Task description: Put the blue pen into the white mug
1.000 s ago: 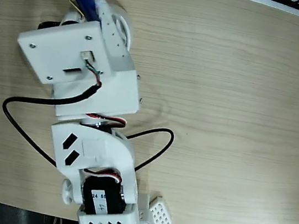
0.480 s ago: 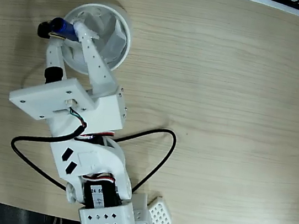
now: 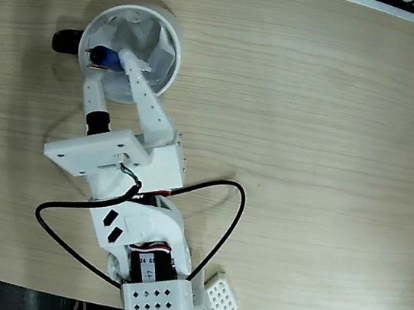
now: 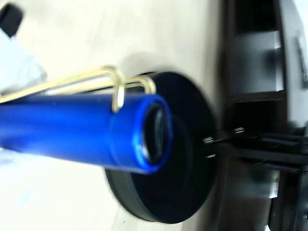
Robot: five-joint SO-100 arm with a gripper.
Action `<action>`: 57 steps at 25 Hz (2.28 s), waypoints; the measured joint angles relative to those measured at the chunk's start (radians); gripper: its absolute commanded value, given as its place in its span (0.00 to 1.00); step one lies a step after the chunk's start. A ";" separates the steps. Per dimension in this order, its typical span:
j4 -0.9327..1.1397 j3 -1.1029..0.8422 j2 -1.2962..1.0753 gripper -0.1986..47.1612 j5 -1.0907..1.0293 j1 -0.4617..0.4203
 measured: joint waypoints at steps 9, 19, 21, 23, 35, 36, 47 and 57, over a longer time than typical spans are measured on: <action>-0.014 0.035 0.005 0.13 0.000 0.017; -0.014 0.035 -0.009 0.25 0.000 0.031; -0.015 0.048 -0.021 0.26 0.002 0.034; -0.015 0.049 -0.028 0.26 -0.002 0.034; -0.015 0.049 0.057 0.13 0.359 0.052; -0.015 0.049 0.081 0.05 0.408 0.064; 0.215 0.049 0.348 0.00 0.956 0.186; 0.538 0.153 0.658 0.00 1.516 0.354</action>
